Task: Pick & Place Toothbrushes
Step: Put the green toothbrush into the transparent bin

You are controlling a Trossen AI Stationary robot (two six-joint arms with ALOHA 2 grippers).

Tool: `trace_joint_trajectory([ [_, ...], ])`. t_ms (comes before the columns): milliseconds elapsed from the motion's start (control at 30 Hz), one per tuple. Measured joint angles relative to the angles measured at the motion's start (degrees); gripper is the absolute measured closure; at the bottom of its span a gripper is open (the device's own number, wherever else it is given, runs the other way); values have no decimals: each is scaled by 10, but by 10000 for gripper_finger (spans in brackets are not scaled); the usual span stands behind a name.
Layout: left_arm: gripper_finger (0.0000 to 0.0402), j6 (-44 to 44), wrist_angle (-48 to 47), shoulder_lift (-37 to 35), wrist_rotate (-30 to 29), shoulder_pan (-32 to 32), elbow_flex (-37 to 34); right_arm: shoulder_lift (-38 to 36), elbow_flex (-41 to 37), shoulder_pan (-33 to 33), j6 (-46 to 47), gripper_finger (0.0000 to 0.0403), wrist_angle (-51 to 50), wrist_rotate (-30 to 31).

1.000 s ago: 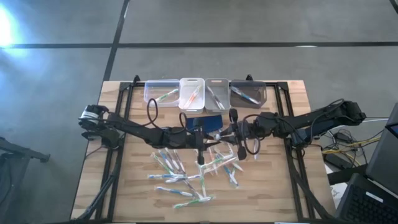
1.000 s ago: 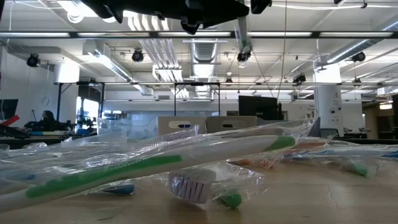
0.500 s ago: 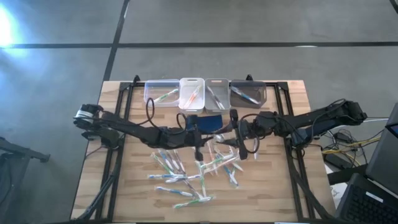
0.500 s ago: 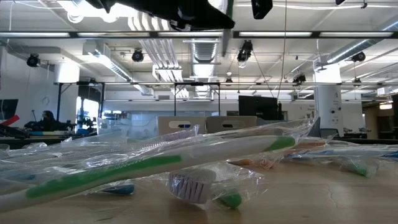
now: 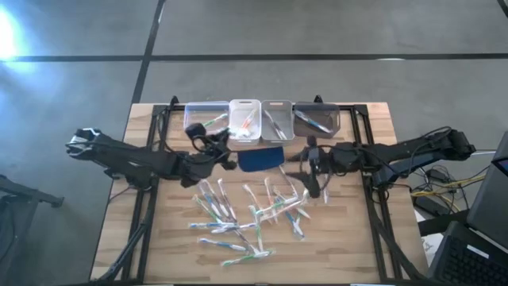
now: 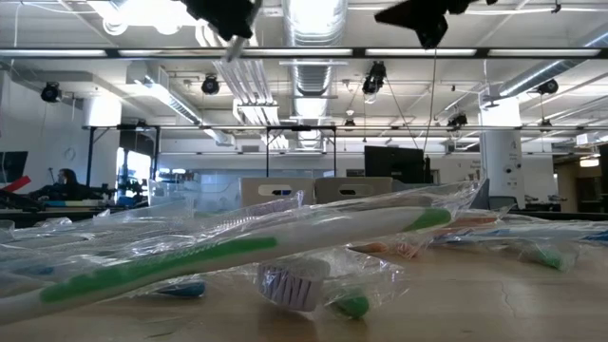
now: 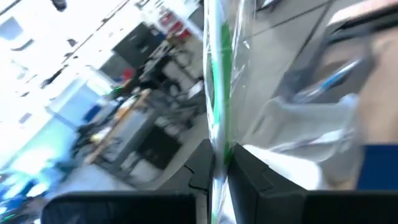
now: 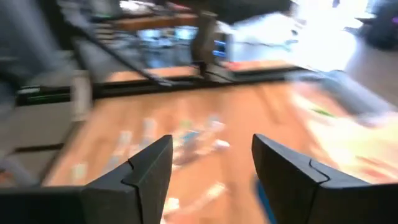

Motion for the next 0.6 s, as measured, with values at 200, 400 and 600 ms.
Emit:
trace_joint_trajectory([
  [200,372,45,-24,-44,-68,19,0,-3,0,0,18,197,-24,115],
  [400,372,65,-53,-55,-63,51,9,-3,0,0,6,214,-35,118],
  [600,372,53,-119,-46,-5,112,23,-3,0,0,6,230,-37,118],
])
